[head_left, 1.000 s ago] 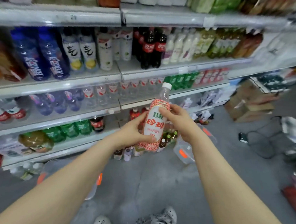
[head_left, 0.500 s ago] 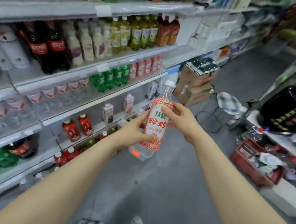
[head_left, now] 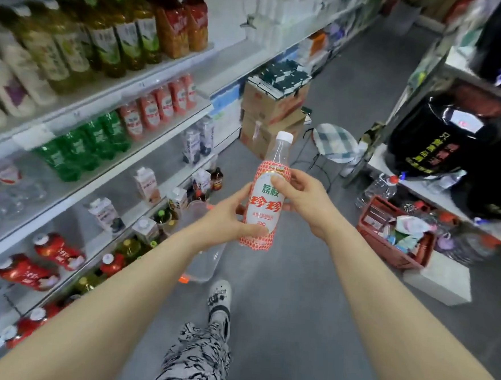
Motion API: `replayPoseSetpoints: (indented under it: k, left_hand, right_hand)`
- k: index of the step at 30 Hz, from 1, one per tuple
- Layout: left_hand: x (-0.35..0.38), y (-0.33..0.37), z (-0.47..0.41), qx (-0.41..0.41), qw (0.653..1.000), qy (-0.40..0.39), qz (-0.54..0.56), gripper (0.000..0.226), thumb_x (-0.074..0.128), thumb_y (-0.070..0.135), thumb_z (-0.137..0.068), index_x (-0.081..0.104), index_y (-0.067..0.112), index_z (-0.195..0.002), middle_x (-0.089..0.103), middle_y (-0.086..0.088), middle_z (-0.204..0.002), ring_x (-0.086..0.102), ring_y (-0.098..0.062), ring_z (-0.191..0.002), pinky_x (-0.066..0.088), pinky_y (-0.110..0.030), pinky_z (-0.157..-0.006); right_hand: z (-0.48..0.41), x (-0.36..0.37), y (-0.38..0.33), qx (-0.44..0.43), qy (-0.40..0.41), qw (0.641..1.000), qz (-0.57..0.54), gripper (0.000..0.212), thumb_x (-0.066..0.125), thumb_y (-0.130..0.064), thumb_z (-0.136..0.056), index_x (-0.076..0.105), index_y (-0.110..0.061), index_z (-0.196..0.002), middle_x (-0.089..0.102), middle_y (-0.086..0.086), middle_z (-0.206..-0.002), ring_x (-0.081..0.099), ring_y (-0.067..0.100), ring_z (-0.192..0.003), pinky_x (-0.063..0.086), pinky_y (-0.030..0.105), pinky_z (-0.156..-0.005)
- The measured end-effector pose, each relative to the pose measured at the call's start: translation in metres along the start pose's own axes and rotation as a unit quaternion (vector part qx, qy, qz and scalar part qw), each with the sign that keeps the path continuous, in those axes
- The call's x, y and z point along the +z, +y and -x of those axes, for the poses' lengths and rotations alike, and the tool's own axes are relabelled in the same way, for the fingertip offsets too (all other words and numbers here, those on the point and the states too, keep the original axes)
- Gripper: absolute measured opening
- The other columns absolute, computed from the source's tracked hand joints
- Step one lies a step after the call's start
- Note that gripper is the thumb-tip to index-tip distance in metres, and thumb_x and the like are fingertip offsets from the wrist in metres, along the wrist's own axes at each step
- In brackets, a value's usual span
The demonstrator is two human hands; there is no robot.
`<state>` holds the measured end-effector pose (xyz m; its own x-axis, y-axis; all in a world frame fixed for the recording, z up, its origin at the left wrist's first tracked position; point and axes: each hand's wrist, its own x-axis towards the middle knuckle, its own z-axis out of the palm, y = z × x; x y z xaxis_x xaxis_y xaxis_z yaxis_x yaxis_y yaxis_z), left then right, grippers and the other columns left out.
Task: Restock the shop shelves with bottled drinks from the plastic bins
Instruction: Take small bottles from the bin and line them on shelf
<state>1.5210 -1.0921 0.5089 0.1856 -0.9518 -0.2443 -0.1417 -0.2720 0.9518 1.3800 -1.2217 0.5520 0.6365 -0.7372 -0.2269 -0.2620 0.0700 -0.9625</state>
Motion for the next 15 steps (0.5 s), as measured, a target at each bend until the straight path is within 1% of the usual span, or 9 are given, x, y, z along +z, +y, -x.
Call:
replayPoseSetpoints:
  k: [3, 5, 7, 9, 11, 12, 15]
  left_hand:
    - [-0.011, 0.004, -0.061, 0.007, 1.000, -0.010, -0.007, 0.093, 0.086, 0.032, -0.071, 0.032, 0.051, -0.144, 0.070, 0.007, -0.114, 0.067, -0.012, -0.104, 0.060, -0.039, -0.085]
    - [-0.023, 0.011, -0.102, 0.004, 1.000, -0.012, -0.011, 0.095, 0.086, 0.035, -0.069, 0.030, 0.053, -0.144, 0.070, 0.010, -0.113, 0.066, -0.011, -0.105, 0.059, -0.041, -0.086]
    - [-0.033, 0.019, -0.138, 0.000, 1.000, -0.014, -0.006, 0.093, 0.085, 0.029, -0.073, 0.030, 0.054, -0.144, 0.069, 0.012, -0.113, 0.066, -0.010, -0.103, 0.060, -0.039, -0.085]
    - [-0.046, 0.031, -0.174, 0.000, 1.000, -0.013, -0.006, 0.089, 0.083, 0.024, -0.077, 0.030, 0.059, -0.138, 0.069, 0.013, -0.111, 0.067, -0.010, -0.102, 0.061, -0.034, -0.080]
    - [-0.058, 0.040, -0.209, -0.010, 1.000, -0.010, -0.011, 0.084, 0.082, 0.023, -0.078, 0.029, 0.064, -0.128, 0.068, 0.016, -0.108, 0.067, -0.010, -0.102, 0.060, -0.028, -0.071]
    - [-0.062, 0.043, -0.224, -0.015, 1.000, -0.007, -0.010, 0.084, 0.082, 0.023, -0.078, 0.029, 0.065, -0.126, 0.067, 0.016, -0.108, 0.066, -0.011, -0.103, 0.060, -0.028, -0.071]
    - [-0.073, 0.054, -0.267, -0.016, 1.000, 0.005, -0.026, 0.091, 0.084, 0.027, -0.075, 0.027, 0.059, -0.138, 0.068, 0.015, -0.110, 0.066, -0.010, -0.103, 0.059, -0.038, -0.085]
  right_hand:
    - [-0.053, -0.021, -0.005, 0.004, 0.014, 1.000, 0.000, 0.030, 0.069, -0.026, -0.095, 0.061, -0.016, -0.121, 0.074, -0.001, -0.107, 0.074, 0.009, -0.091, 0.058, 0.021, -0.069]
    - [-0.092, -0.034, -0.010, 0.007, 0.020, 1.000, -0.001, 0.027, 0.069, -0.026, -0.094, 0.062, -0.018, -0.119, 0.074, -0.002, -0.107, 0.074, 0.009, -0.092, 0.058, 0.022, -0.070]
    - [-0.130, -0.046, -0.018, 0.016, 0.017, 1.000, 0.003, 0.023, 0.069, -0.028, -0.094, 0.062, -0.022, -0.116, 0.074, -0.003, -0.107, 0.073, 0.008, -0.092, 0.058, 0.023, -0.072]
    - [-0.167, -0.057, -0.027, 0.018, 0.017, 1.000, 0.006, 0.022, 0.069, -0.029, -0.094, 0.061, -0.025, -0.114, 0.073, -0.005, -0.107, 0.073, 0.006, -0.092, 0.058, 0.021, -0.071]
    - [-0.202, -0.068, -0.035, 0.017, 0.014, 1.000, 0.003, 0.025, 0.069, -0.030, -0.094, 0.061, -0.023, -0.117, 0.073, -0.005, -0.107, 0.073, 0.006, -0.092, 0.058, 0.021, -0.070]
    - [-0.217, -0.074, -0.039, 0.018, 0.011, 1.000, 0.000, 0.027, 0.069, -0.029, -0.094, 0.061, -0.021, -0.119, 0.073, -0.004, -0.108, 0.073, 0.007, -0.092, 0.058, 0.022, -0.070]
    - [-0.263, -0.090, -0.046, 0.017, 0.004, 1.000, 0.004, 0.034, 0.069, -0.028, -0.094, 0.061, -0.016, -0.125, 0.073, 0.000, -0.112, 0.073, 0.010, -0.096, 0.060, 0.024, -0.072]
